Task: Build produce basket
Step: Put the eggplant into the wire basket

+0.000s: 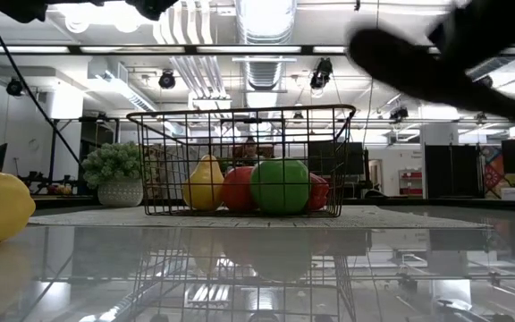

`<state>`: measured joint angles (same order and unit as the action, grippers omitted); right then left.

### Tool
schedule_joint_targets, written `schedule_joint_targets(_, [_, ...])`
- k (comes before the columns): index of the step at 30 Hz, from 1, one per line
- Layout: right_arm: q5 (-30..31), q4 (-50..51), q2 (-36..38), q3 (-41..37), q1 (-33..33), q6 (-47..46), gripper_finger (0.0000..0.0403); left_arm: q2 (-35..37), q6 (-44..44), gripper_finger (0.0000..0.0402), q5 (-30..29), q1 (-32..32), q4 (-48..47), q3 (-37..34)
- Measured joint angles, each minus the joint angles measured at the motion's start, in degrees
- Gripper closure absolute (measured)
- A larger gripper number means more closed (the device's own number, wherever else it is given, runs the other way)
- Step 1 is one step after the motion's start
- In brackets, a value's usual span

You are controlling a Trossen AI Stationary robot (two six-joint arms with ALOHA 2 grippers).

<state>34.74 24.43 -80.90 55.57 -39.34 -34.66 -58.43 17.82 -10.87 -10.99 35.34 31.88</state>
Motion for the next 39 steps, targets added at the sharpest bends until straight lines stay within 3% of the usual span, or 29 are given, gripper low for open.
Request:
schedule_joint_targets(6, [11.27,-25.02,2.58,-3.33,2.39,19.03,0.0324,-9.56,-1.07,0.0185,6.22,-0.39,14.26,0.17])
schedule_joint_targets(12, [11.69,-50.72,0.26,-7.71,5.82,36.43,0.0321,-19.15,-1.48,0.0185,9.35,-0.63,27.76,0.37])
schedule_joint_targets(14, [11.25,-55.06,0.11,-8.61,6.88,39.78,0.0323,-22.03,-2.98,0.0185,9.72,-0.65,31.97,0.37])
schedule_joint_targets(23, [0.16,-56.53,0.11,-8.15,11.89,41.28,0.0324,-33.71,-10.07,0.0185,14.42,-0.69,41.15,5.18])
schedule_joint_targets(32, [-0.72,-56.26,0.04,-8.15,12.51,41.83,0.0321,-38.92,-9.58,0.0188,16.18,-0.65,41.17,10.97])
schedule_joint_targets(39, [-0.82,-55.93,0.04,-8.15,12.49,42.26,0.0308,-38.57,-8.46,0.0257,16.64,-0.65,41.14,10.78])
